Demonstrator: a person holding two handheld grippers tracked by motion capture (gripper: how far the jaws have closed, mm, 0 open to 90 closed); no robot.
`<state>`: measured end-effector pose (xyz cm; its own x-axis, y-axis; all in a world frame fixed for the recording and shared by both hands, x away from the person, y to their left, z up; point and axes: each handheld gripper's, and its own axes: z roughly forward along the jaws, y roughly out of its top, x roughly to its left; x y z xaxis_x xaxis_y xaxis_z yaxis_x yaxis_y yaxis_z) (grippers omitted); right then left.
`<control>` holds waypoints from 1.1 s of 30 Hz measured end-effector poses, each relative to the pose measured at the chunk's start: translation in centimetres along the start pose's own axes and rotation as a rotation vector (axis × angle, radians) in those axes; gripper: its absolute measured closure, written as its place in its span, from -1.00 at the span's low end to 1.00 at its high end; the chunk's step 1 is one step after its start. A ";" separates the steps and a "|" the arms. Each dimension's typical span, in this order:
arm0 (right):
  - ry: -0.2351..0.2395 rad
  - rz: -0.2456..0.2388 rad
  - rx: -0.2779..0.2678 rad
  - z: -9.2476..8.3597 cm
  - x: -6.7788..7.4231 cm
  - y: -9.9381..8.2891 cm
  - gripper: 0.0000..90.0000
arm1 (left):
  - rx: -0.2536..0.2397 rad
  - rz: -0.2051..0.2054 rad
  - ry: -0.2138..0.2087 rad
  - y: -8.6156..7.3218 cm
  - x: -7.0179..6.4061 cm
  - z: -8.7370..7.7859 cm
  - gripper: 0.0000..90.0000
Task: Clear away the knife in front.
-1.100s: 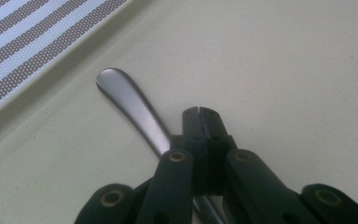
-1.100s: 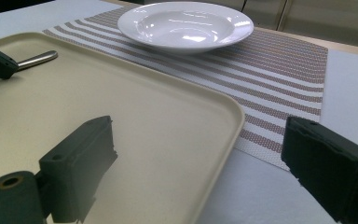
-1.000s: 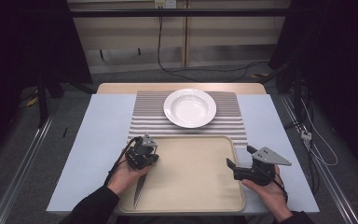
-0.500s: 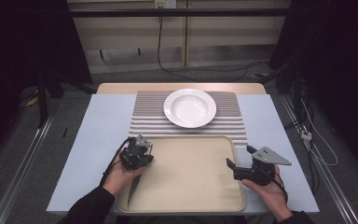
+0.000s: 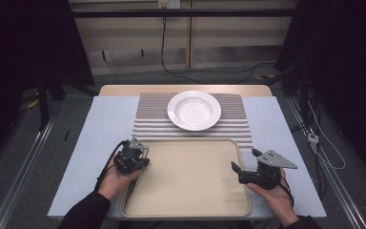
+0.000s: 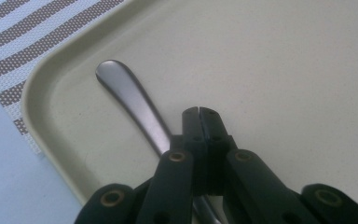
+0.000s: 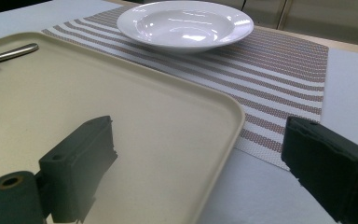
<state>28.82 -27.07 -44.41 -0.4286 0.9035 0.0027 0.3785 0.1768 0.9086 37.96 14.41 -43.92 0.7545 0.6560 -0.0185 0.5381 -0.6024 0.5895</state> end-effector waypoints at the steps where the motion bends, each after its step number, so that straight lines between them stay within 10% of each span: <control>1: 0.000 0.000 0.000 0.0 0.0 0.0 -0.79 | -0.001 0.001 -0.001 -0.1 0.1 0.0 1.00; 33: -0.001 0.002 0.002 0.0 0.0 0.0 -0.79 | -0.013 -0.053 0.024 -1.6 1.3 -1.2 1.00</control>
<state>28.83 -27.09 -44.43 -0.4270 0.9043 0.0039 0.3807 0.1758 0.9078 37.60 16.73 -43.95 0.7158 0.6976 -0.0312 0.5722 -0.5603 0.5989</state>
